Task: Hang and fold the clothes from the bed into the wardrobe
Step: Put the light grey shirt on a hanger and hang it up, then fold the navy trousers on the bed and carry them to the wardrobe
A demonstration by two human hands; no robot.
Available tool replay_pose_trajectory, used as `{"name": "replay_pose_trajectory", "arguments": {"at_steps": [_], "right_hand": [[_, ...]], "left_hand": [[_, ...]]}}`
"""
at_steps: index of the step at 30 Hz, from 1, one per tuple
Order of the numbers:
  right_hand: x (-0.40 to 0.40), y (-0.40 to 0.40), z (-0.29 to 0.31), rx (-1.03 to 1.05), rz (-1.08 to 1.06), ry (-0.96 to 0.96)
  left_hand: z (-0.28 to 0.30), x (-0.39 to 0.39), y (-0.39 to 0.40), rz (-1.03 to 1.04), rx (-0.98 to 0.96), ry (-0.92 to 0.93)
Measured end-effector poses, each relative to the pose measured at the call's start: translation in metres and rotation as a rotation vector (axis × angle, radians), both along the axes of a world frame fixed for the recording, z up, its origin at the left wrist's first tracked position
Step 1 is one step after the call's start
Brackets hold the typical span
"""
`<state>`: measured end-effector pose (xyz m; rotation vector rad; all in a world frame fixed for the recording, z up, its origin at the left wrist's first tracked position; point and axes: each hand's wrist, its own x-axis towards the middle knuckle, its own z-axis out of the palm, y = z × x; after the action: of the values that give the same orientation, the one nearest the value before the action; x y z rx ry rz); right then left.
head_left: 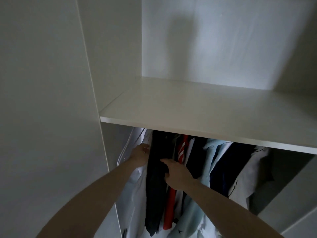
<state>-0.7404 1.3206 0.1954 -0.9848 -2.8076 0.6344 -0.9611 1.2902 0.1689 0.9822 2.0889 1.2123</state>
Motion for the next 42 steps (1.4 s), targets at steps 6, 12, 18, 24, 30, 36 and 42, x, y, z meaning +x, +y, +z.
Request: {"name": "replay_pose_trajectory", "arguments": {"at_steps": [6, 12, 18, 24, 30, 36, 42], "right_hand": [[0.035, -0.019, 0.000, -0.156, -0.066, 0.080], [0.087, -0.045, -0.003, -0.264, -0.146, 0.186], [0.165, -0.110, -0.008, -0.344, -0.368, 0.238], [0.245, -0.201, -0.009, -0.311, -0.706, 0.325], [0.302, -0.334, -0.008, -0.305, -0.988, 0.326], [0.370, -0.476, -0.005, -0.276, -1.297, 0.378], [0.432, -0.652, 0.001, -0.219, -1.636, 0.422]], "left_hand": [[-0.002, 0.024, -0.043, 0.051, -0.071, 0.061], [0.022, 0.059, -0.098, 0.060, -0.012, 0.271], [0.031, 0.129, -0.160, -0.082, 0.107, 0.310], [0.021, 0.201, -0.177, -0.525, 0.135, 0.328], [0.012, 0.280, -0.229, -0.889, 0.188, 0.315], [0.013, 0.368, -0.301, -1.301, 0.132, 0.354], [0.022, 0.478, -0.411, -1.635, 0.164, 0.407]]}}
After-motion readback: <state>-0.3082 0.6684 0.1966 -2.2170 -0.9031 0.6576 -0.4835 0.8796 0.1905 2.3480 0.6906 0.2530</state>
